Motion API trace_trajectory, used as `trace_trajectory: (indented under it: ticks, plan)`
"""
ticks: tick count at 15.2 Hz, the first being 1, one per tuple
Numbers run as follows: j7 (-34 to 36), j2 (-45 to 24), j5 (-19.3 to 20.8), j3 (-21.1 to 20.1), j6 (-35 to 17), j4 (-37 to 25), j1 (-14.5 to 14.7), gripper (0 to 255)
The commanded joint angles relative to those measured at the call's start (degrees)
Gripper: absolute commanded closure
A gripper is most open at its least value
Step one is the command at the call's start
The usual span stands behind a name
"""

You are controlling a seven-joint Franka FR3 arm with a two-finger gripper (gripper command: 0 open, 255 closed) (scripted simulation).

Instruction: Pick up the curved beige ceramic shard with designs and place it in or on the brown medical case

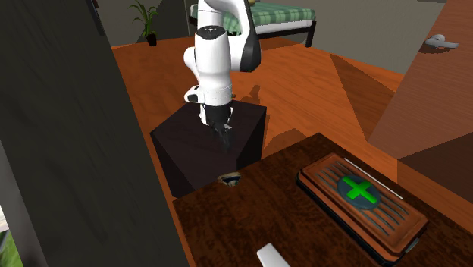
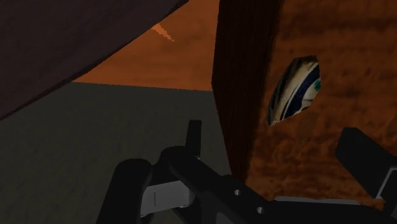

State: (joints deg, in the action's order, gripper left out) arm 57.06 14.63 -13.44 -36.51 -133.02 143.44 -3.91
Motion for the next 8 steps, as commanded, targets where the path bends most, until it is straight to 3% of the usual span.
trace_trajectory:
  ticks: [1,4,6,8]
  plan:
    - [6.95,-5.47,3.47,-2.80,-3.60,-2.42,-1.89,0]
    - [18.79,-14.19,12.03,-5.56,-7.50,-6.82,-3.75,0]
    - [27.29,-20.22,19.04,-5.50,-9.11,-10.29,-3.36,0]
    - [28.73,-21.60,20.58,-4.66,-9.90,-10.59,-2.53,0]
